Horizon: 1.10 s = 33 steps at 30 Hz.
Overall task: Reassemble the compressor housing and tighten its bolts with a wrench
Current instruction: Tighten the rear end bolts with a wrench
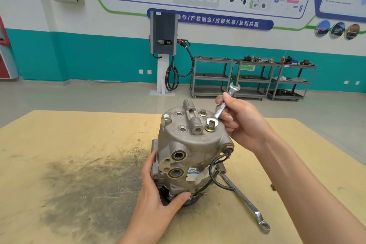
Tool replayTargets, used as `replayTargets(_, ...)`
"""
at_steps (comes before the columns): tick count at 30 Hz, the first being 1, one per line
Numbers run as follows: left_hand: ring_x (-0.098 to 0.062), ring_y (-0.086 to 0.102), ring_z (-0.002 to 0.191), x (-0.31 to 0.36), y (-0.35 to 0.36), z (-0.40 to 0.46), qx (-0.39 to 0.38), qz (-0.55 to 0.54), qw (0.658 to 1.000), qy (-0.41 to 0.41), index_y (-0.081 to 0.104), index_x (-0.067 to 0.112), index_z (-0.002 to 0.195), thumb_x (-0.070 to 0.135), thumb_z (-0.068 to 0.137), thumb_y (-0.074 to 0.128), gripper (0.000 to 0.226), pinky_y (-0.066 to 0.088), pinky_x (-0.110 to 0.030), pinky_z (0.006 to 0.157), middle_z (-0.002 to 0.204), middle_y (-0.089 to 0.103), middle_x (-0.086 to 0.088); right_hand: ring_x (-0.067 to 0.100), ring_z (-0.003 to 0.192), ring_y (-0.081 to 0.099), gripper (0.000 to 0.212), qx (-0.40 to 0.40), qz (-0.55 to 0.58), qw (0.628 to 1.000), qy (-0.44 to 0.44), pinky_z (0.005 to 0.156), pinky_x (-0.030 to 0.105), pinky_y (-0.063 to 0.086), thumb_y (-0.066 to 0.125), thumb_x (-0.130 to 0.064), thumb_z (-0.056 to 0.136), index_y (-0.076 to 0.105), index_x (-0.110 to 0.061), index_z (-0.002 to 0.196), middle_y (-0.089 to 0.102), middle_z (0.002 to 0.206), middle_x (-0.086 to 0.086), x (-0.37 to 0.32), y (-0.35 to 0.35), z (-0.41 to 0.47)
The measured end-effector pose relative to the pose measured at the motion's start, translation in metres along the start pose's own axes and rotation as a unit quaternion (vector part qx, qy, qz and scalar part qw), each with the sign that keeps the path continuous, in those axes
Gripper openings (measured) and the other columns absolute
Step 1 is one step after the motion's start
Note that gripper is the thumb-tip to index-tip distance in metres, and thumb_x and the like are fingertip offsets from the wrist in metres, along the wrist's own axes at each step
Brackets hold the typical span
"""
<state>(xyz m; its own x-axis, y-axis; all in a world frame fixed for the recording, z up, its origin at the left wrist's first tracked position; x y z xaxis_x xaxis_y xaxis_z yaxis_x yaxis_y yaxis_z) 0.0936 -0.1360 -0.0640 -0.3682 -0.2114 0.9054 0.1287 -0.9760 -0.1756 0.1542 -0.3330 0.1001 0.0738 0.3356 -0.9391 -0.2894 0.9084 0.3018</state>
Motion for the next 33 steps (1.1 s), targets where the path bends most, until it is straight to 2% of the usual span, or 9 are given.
replayTargets(6,0.025,0.044,0.115,0.002,-0.001,-0.001,0.000,-0.009,1.000,-0.013,0.002,0.088,0.114,0.067,0.049,0.076,0.101,0.033,0.008,0.083,0.132,0.041,0.040,0.006,0.036,0.029,0.026,0.046,0.043,0.997,-0.042,0.033,0.015,0.025,0.038,-0.022,0.103,0.051,-0.011,0.083,0.039,0.048,-0.003,0.011,0.000,-0.012)
replayTargets(10,0.023,0.048,0.114,0.001,-0.001,-0.002,-0.003,-0.017,1.000,-0.018,0.002,0.088,0.114,0.067,0.047,0.076,0.101,0.035,0.007,0.082,0.121,0.043,0.053,0.007,0.038,0.028,0.027,0.090,0.004,0.991,-0.096,0.035,0.016,0.024,0.037,-0.023,0.104,0.050,-0.011,0.083,0.040,0.048,-0.001,0.009,0.005,-0.019)
replayTargets(18,0.030,0.042,0.112,0.004,-0.001,-0.002,-0.002,-0.004,1.000,-0.009,0.001,0.088,0.113,0.065,0.049,0.075,0.100,0.031,0.009,0.081,0.117,0.041,0.058,0.009,0.038,0.025,0.028,0.137,-0.014,0.977,-0.160,0.036,0.017,0.021,0.035,-0.020,0.105,0.047,-0.010,0.081,0.037,0.047,0.001,0.011,0.013,-0.026)
replayTargets(20,0.031,0.040,0.112,0.004,0.000,-0.002,-0.001,0.003,1.000,-0.001,0.000,0.088,0.113,0.060,0.053,0.077,0.101,0.030,0.010,0.081,0.115,0.036,0.062,0.009,0.037,0.027,0.029,0.147,-0.012,0.974,-0.171,0.035,0.016,0.023,0.035,-0.021,0.104,0.049,-0.010,0.081,0.038,0.047,0.001,0.015,0.011,-0.028)
replayTargets(23,0.030,0.040,0.113,0.000,0.000,-0.002,-0.001,0.013,1.000,0.012,0.001,0.088,0.113,0.038,0.065,0.086,0.110,0.030,0.009,0.082,0.116,0.036,0.061,0.011,0.038,0.030,0.029,0.153,-0.018,0.963,-0.223,0.037,0.018,0.027,0.037,-0.022,0.104,0.051,-0.011,0.081,0.041,0.047,0.001,0.024,0.007,-0.033)
replayTargets(25,0.029,0.041,0.113,-0.002,0.000,-0.002,-0.003,0.015,1.000,0.012,0.001,0.087,0.114,0.031,0.067,0.087,0.113,0.030,0.009,0.083,0.117,0.037,0.060,0.013,0.040,0.033,0.027,0.155,-0.045,0.942,-0.293,0.039,0.020,0.029,0.041,-0.025,0.102,0.053,-0.015,0.080,0.042,0.048,0.001,0.031,0.005,-0.041)
replayTargets(27,0.029,0.041,0.113,0.000,0.001,-0.002,-0.002,0.014,1.000,0.009,0.001,0.087,0.115,0.037,0.066,0.086,0.111,0.030,0.009,0.083,0.117,0.037,0.061,0.015,0.041,0.037,0.022,0.153,-0.107,0.908,-0.375,0.041,0.021,0.032,0.044,-0.028,0.099,0.053,-0.020,0.080,0.043,0.050,0.000,0.036,0.006,-0.050)
replayTargets(30,0.030,0.041,0.112,0.004,0.000,-0.003,-0.002,-0.002,1.000,-0.009,0.001,0.087,0.115,0.059,0.055,0.077,0.100,0.030,0.010,0.081,0.116,0.035,0.061,0.014,0.044,0.042,0.022,0.113,-0.224,0.841,-0.479,0.045,0.021,0.035,0.046,-0.031,0.101,0.049,-0.017,0.084,0.046,0.057,-0.005,0.042,0.011,-0.064)
replayTargets(33,0.029,0.042,0.112,0.005,0.000,-0.003,-0.002,-0.007,1.000,-0.008,0.002,0.086,0.115,0.063,0.052,0.074,0.099,0.031,0.009,0.081,0.116,0.036,0.061,0.008,0.046,0.041,0.022,0.099,-0.375,0.766,-0.512,0.045,0.021,0.034,0.045,-0.034,0.101,0.050,-0.017,0.088,0.045,0.060,-0.007,0.042,0.019,-0.074)
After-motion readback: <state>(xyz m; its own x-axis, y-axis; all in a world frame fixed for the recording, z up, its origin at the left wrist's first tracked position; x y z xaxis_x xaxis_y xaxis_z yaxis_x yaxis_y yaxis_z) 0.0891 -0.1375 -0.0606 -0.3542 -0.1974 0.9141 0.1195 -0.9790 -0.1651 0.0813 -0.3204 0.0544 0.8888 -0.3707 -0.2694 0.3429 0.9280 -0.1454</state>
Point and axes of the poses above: each hand's wrist, its own z-axis towards the middle knuckle, its own y-axis out of the palm, x = y × z, the point moved 1 cm from there along z, towards the middle knuckle
